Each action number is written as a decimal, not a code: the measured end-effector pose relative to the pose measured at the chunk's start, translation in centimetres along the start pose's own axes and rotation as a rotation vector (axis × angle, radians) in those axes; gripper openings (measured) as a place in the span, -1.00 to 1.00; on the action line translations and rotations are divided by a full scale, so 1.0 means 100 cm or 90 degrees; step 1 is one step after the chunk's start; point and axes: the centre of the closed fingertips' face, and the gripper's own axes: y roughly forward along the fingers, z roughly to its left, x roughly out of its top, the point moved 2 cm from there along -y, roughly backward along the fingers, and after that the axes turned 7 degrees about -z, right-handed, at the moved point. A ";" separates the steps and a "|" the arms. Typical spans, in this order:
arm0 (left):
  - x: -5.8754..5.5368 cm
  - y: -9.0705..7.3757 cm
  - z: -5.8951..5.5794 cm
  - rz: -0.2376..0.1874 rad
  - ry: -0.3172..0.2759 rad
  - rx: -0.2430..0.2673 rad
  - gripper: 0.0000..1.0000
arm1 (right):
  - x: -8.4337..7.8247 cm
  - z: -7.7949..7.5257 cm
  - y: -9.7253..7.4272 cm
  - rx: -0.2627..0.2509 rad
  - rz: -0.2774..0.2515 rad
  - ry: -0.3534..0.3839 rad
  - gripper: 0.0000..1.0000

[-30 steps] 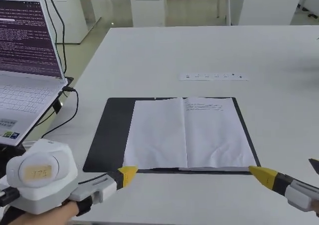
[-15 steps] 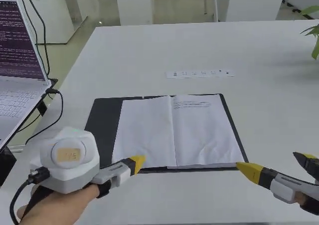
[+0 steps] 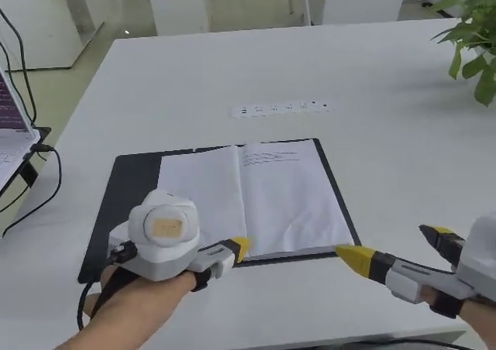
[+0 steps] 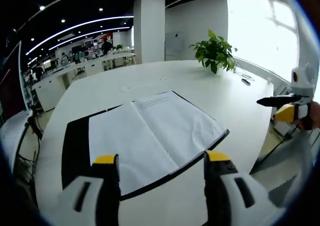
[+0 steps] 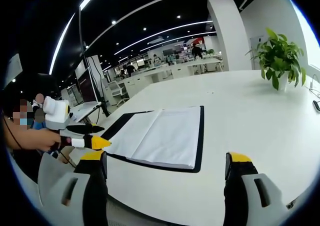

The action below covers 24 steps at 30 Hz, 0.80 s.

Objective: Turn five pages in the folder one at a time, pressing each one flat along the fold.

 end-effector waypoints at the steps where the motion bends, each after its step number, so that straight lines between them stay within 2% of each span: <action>1: 0.000 0.004 -0.003 0.001 0.003 -0.003 0.32 | -0.001 0.000 0.001 0.001 0.001 0.002 0.96; 3: 0.002 0.013 -0.010 -0.003 0.005 -0.012 0.30 | -0.002 -0.001 0.001 0.000 0.000 0.006 0.96; 13: -0.001 0.053 -0.042 0.011 0.018 -0.045 0.18 | -0.006 -0.002 0.002 -0.003 -0.001 0.025 0.93; 20: -0.004 0.084 -0.058 0.006 0.011 -0.053 0.12 | -0.009 0.003 0.005 0.002 -0.003 0.038 0.91; 24: -0.008 0.102 -0.062 0.011 0.020 -0.047 0.08 | -0.009 0.005 0.006 0.007 -0.006 0.043 0.91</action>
